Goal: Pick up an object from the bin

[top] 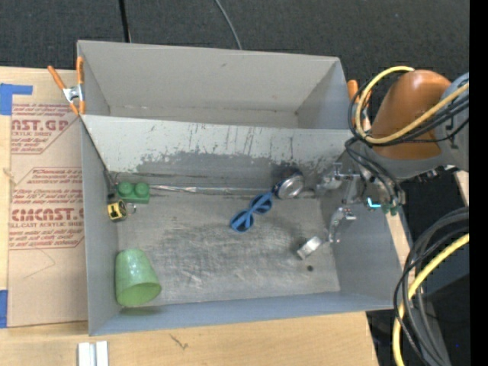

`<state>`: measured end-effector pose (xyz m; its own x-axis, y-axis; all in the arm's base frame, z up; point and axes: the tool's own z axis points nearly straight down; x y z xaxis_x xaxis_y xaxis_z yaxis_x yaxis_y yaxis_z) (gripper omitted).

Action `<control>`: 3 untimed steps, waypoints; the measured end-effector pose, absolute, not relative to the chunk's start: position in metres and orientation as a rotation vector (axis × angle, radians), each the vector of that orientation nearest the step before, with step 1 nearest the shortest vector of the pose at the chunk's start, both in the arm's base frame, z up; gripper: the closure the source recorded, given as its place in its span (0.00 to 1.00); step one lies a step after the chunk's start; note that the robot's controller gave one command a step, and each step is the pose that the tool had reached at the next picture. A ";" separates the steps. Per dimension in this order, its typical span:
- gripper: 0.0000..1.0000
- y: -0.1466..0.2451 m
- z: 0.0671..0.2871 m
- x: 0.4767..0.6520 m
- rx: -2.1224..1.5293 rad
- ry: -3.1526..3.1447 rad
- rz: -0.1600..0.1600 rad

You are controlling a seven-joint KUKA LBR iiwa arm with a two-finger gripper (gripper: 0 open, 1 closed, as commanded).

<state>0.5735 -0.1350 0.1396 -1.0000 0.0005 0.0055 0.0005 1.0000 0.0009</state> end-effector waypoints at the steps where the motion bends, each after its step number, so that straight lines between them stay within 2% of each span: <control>1: 0.00 -0.108 0.103 0.585 0.257 -3.139 0.001; 2: 0.00 -0.019 0.150 0.590 -0.036 -3.148 -0.006; 3: 0.00 -0.017 0.075 0.597 0.310 -3.144 0.002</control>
Offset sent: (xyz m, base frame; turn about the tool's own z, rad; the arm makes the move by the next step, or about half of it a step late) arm 0.0142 0.0435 -0.0696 -0.2294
